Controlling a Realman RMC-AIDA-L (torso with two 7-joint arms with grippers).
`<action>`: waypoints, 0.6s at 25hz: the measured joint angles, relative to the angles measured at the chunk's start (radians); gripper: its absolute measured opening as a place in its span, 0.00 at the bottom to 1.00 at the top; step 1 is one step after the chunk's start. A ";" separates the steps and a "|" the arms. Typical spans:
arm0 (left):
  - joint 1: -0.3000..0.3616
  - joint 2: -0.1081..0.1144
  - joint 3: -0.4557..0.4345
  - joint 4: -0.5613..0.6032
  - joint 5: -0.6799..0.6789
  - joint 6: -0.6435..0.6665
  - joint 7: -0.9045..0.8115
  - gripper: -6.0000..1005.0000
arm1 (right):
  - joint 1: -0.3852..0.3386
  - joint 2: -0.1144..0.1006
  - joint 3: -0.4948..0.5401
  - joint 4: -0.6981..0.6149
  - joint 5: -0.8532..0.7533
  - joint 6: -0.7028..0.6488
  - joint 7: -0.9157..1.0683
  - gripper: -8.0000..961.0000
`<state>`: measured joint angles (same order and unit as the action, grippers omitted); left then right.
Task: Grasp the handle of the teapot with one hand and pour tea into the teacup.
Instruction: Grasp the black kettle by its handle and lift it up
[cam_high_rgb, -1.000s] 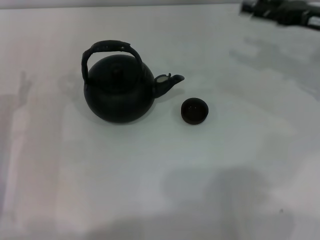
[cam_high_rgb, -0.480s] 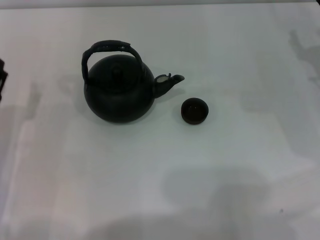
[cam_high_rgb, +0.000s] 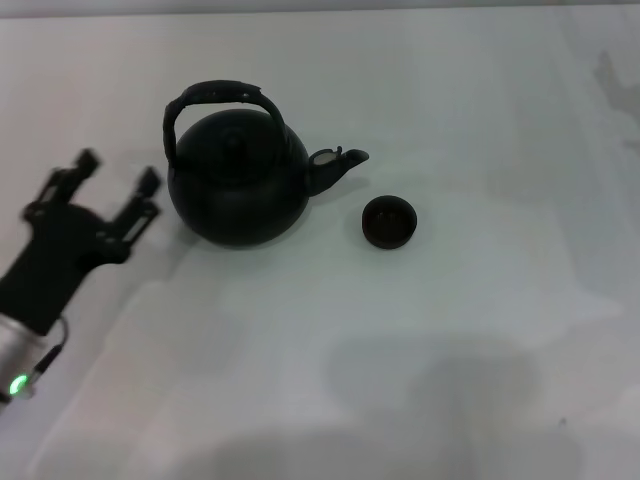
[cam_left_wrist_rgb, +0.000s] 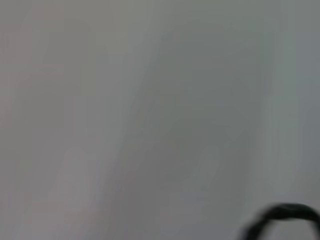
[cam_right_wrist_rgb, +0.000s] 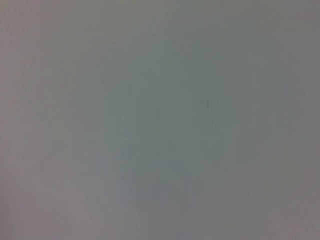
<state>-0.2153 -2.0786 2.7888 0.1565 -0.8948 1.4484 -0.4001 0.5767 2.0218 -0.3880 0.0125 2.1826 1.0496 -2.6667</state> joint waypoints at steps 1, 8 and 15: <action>-0.015 0.000 0.000 -0.005 0.030 -0.004 0.000 0.79 | 0.000 0.000 0.000 0.000 0.000 -0.001 0.002 0.88; -0.090 -0.003 -0.006 -0.014 0.050 -0.098 -0.004 0.78 | -0.013 0.000 0.001 0.000 0.002 -0.002 0.036 0.88; -0.114 -0.006 -0.011 -0.011 -0.044 -0.143 0.000 0.72 | -0.020 -0.003 0.002 -0.002 0.003 -0.001 0.041 0.88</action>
<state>-0.3293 -2.0848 2.7779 0.1460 -0.9388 1.3056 -0.3997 0.5565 2.0187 -0.3865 0.0100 2.1855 1.0485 -2.6260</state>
